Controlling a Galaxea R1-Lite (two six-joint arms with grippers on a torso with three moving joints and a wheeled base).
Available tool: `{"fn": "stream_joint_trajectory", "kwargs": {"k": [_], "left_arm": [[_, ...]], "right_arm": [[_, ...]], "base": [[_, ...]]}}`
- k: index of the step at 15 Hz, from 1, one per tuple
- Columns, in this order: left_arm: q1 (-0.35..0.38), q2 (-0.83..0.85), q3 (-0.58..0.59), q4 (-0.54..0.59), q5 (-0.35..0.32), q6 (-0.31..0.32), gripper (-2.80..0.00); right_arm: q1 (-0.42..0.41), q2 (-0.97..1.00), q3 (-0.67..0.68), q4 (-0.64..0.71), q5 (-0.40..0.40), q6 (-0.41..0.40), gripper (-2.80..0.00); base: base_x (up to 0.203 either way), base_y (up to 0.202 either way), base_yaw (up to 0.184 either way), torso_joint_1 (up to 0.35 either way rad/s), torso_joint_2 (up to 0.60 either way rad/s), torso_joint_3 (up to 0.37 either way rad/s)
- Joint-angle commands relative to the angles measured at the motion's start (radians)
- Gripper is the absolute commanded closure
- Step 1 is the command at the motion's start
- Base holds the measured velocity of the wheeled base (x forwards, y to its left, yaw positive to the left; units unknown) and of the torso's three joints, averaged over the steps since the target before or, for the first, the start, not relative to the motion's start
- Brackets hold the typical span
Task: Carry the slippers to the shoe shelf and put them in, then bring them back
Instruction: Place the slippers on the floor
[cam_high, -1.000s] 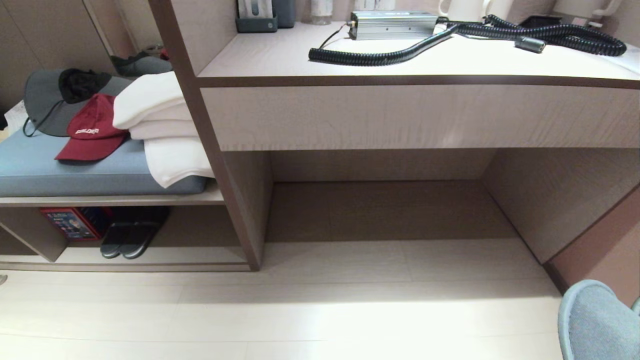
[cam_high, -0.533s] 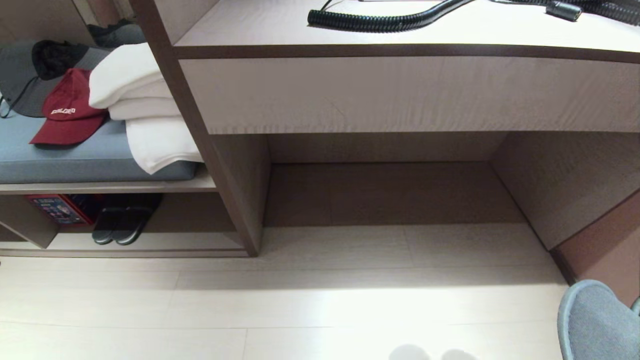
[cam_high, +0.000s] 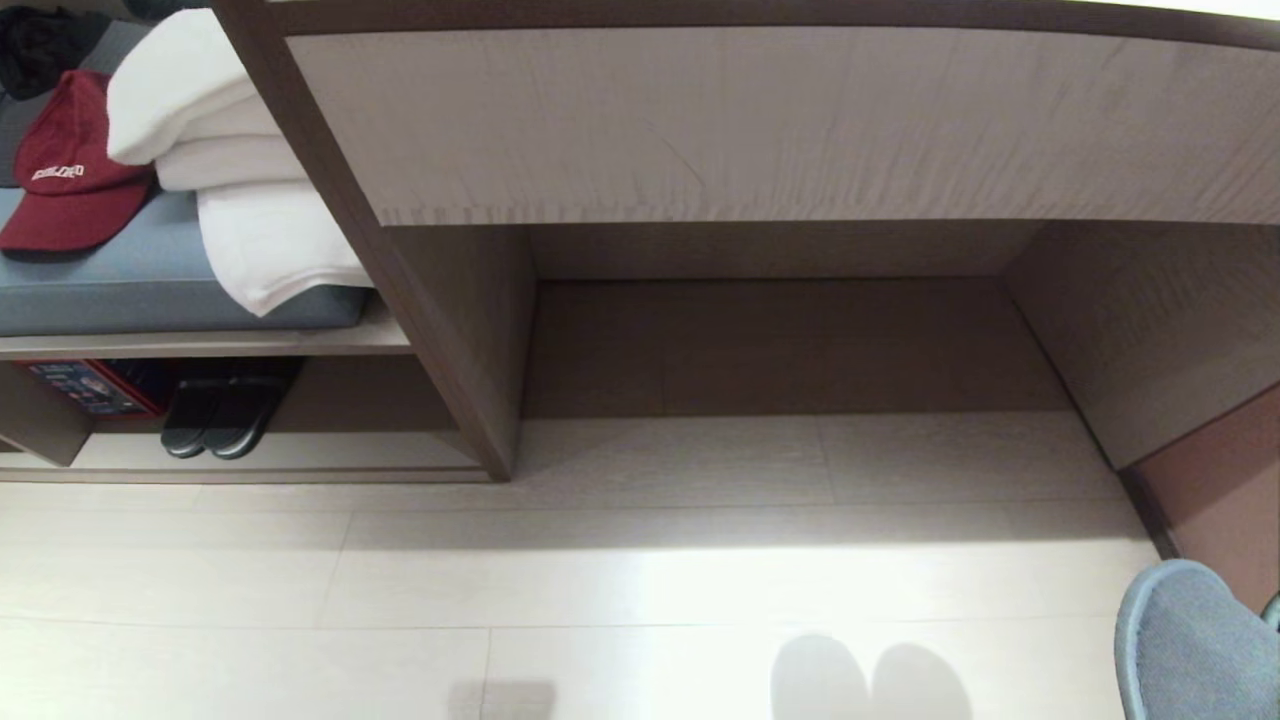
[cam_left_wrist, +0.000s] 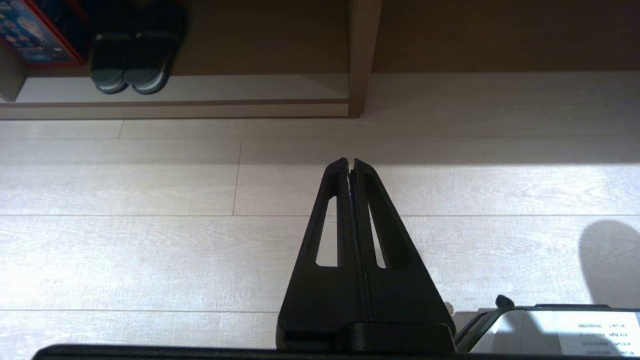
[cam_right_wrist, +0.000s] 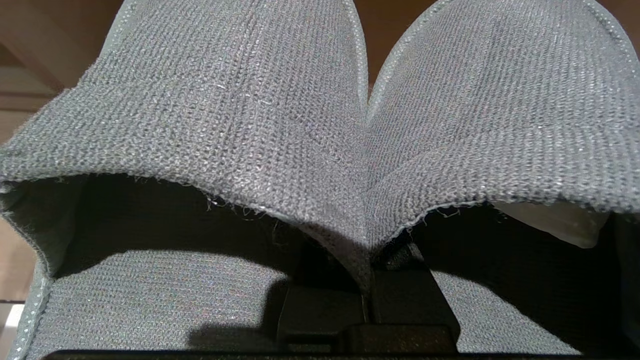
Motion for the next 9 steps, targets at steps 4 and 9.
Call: {"fn": "stream_joint_trajectory", "kwargs": {"k": [4,9], "left_arm": [[0.0,0.001,0.0,0.0,-0.001,0.001,0.0],[0.0,0.001,0.0,0.0,0.001,0.003,0.0]], "right_arm": [[0.0,0.001,0.0,0.0,0.0,0.0,0.0],[0.0,0.001,0.0,0.0,-0.001,0.0,0.0]], "base": [[0.0,0.0,0.0,0.001,0.0,-0.196],[0.0,0.0,0.0,0.002,0.0,-0.202]]}}
